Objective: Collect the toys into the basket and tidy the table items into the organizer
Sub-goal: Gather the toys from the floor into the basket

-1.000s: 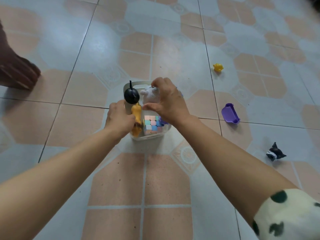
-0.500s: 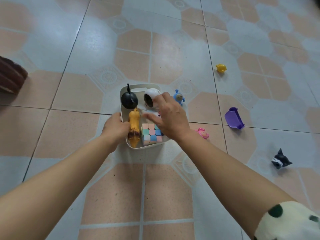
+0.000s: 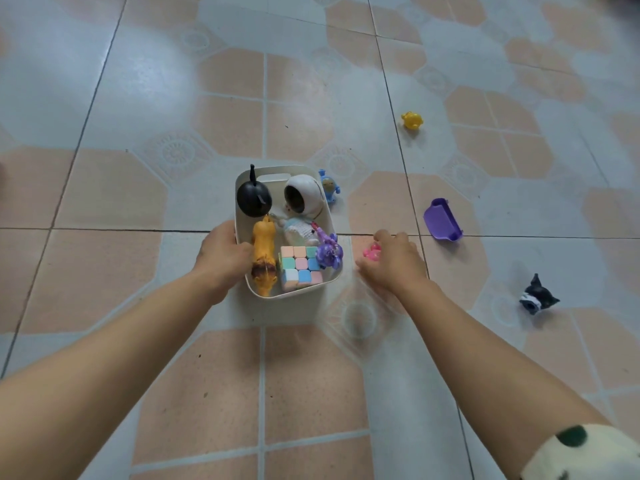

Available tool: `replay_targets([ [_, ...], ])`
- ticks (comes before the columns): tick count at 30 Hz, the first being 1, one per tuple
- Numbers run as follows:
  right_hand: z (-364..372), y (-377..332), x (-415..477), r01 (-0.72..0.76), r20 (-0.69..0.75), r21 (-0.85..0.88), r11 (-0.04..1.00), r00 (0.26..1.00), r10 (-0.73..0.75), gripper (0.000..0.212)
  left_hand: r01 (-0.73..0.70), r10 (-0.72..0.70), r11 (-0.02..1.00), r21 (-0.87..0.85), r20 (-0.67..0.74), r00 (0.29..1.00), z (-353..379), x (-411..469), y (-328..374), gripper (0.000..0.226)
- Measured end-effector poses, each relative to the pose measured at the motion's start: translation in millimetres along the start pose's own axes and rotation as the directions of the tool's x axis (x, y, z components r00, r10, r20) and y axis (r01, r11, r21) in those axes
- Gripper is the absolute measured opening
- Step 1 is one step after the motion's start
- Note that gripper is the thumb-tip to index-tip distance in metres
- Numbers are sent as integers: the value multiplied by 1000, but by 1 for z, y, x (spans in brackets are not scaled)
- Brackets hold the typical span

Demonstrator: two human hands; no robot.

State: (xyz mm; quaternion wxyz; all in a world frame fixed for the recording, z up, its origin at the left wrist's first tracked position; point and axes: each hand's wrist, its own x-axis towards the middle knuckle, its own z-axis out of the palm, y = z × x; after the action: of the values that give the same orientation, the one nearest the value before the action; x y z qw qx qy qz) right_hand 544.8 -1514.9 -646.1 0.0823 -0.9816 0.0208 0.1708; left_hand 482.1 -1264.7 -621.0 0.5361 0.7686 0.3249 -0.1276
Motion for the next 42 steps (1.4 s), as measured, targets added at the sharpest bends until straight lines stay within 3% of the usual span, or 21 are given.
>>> replay_targets([
  [3, 0, 10, -1, 14, -35, 81, 997, 999, -12, 35, -9, 9, 1000, 5, 18, 1000, 8, -5, 2, 22],
  [5, -9, 13, -3, 28, -86, 198, 980, 996, -11, 41, -17, 17, 1000, 5, 32, 999, 13, -9, 5, 21],
  [9, -41, 3, -18, 216, -306, 451, 866, 949, -78, 43, -34, 33, 999, 14, 71, 997, 26, -17, 11, 14],
  [11, -56, -7, -29, 346, -375, 436, 830, 909, -182, 33, -38, 37, 999, 15, 91, 995, 34, -23, 15, 16],
  [14, -67, -20, -45, 454, -309, 380, 806, 884, -351, 29, -52, 51, 999, 3, 129, 990, 49, -32, 23, 17],
  [18, -63, -28, -51, 352, -182, 286, 891, 933, -310, 36, -73, 76, 997, -24, 181, 980, 69, -44, 32, 14],
  [25, -53, -18, -48, 208, -274, 152, 966, 948, -161, 46, -82, 84, 996, -18, 218, 972, 88, -53, 36, 14],
  [29, -50, -13, -51, 217, -315, 118, 969, 934, -171, 57, -93, 95, 995, -19, 221, 971, 92, -54, 38, 17],
  [36, -69, -20, -31, 227, -414, 202, 953, 901, -127, 51, -118, 119, 993, -19, 236, 964, 100, -61, 39, 21],
  [42, -66, -27, -22, 206, -331, 159, 966, 932, -144, 43, -115, 118, 993, -26, 227, 967, 103, -63, 40, 19],
])
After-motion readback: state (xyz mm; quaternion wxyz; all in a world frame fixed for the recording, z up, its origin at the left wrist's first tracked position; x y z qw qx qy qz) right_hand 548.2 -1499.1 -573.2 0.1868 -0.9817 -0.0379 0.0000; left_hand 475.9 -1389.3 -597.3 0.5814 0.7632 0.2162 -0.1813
